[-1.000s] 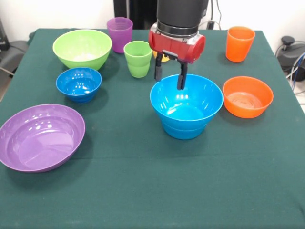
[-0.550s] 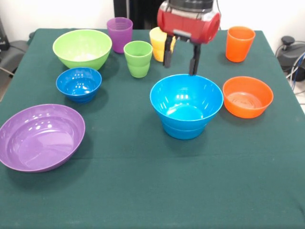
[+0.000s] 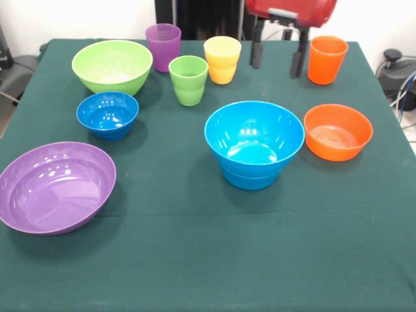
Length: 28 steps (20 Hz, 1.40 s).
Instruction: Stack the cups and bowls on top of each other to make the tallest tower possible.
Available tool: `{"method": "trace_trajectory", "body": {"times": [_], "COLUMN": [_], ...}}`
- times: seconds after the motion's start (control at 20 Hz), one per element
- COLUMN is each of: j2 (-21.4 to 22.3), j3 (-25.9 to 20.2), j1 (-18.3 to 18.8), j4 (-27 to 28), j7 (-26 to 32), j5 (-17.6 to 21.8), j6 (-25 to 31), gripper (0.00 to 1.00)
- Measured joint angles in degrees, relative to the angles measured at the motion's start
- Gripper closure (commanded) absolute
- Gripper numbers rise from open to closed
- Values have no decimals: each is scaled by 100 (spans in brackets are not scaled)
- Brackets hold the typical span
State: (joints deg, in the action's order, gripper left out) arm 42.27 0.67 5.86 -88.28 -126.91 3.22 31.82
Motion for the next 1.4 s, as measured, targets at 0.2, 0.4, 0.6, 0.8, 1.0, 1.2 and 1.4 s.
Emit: {"method": "trace_trajectory", "body": {"times": [0.2,0.4,0.6,0.8,1.0,1.2,1.4], "j2": [-5,-21,-26,-27,-26,-34,-35], "j3": [16,22,22,32,80,135,182], "j1": [-202,-371,-418,-420,-421,-427,-417], "j4": [58,114,137,146,155,173,176], "j7": [0,0,0,0,0,0,0], "j5": [0,-11,-45,-93,-108,-115,-115], "j6": [1,1,0,0,1,1,0], "gripper": [0,0,0,0,0,0,0]}}
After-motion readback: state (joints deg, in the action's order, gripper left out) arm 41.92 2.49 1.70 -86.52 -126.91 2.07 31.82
